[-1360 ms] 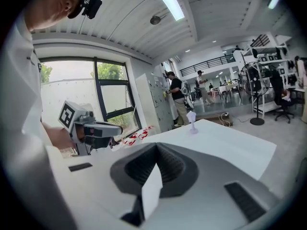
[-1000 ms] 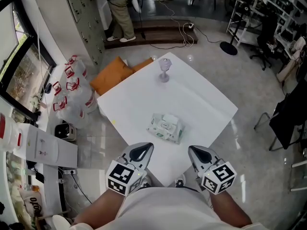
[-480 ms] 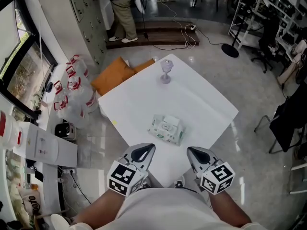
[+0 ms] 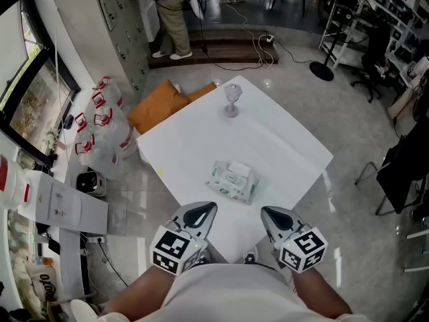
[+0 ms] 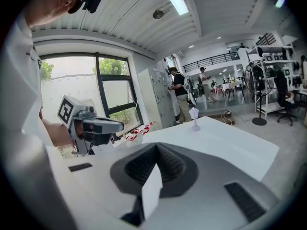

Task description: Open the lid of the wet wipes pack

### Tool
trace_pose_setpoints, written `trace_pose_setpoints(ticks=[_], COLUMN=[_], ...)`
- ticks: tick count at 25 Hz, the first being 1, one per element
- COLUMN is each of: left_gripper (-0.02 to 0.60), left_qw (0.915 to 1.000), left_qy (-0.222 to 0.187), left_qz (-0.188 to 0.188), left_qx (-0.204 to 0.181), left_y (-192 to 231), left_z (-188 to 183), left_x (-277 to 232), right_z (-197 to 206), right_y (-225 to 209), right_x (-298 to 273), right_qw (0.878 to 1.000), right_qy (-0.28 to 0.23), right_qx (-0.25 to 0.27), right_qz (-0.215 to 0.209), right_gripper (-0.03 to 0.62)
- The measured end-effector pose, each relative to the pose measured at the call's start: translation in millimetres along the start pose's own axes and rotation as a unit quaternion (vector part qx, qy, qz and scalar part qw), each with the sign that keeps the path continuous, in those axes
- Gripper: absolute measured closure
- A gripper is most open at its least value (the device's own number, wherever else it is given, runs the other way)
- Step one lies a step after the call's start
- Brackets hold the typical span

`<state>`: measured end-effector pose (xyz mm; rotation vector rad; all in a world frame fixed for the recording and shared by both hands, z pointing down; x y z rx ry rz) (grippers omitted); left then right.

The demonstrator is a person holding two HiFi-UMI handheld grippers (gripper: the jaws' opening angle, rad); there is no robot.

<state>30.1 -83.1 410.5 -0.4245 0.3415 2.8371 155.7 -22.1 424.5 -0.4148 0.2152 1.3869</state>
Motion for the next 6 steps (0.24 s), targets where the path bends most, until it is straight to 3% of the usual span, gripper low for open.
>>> trace_pose_setpoints(ticks=[6], left_gripper=[0.572], left_qw=[1.0000], left_qy=[0.001], left_qz=[0.002], left_qx=[0.000], left_y=[-0.5], left_z=[-2.3], left_x=[-0.3], right_z=[-2.5], right_y=[1.4], right_x=[1.2], right_qw=[1.000], right_qy=[-0.002], right_qx=[0.001], right_qz=[0.000], right_gripper=[0.589])
Point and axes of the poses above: the fingertips, and each gripper's own axes: x backward along the fingers, y to its left, z out of its underside, the point moved 1 cm from there along x, backward along the fingers, and after that the axes turned 10 degrees about z, right-handed, at the moved point
